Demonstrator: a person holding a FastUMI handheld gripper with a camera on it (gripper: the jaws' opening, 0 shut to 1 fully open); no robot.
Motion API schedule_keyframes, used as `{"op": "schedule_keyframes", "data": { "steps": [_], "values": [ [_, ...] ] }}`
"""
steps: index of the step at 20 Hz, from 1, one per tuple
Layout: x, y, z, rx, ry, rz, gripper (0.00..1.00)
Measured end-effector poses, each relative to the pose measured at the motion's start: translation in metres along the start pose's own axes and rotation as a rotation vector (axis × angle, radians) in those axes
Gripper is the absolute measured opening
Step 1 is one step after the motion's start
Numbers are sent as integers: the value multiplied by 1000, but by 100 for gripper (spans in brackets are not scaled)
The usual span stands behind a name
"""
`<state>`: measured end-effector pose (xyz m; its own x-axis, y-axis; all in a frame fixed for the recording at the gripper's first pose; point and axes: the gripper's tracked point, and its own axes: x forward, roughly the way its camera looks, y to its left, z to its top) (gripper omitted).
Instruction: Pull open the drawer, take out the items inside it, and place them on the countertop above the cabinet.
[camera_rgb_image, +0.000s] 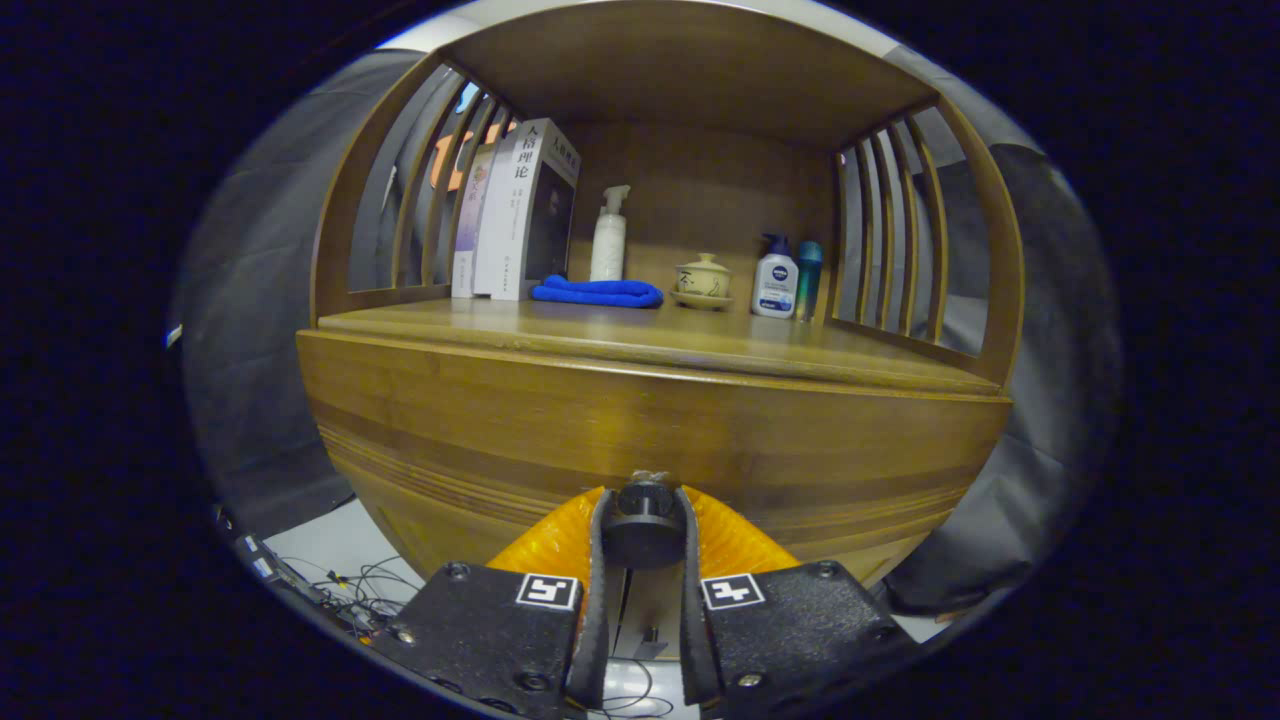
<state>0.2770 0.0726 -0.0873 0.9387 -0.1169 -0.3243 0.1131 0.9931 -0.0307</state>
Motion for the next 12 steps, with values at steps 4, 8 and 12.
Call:
{"op": "schedule_keyframes", "data": {
  "steps": [4,8,12],
  "values": [
    [-26,2,-9,4,-11,11,32],
    [-55,3,-18,-1,-16,25,32],
    [-84,3,-27,15,-30,42,32]
  ]
}}
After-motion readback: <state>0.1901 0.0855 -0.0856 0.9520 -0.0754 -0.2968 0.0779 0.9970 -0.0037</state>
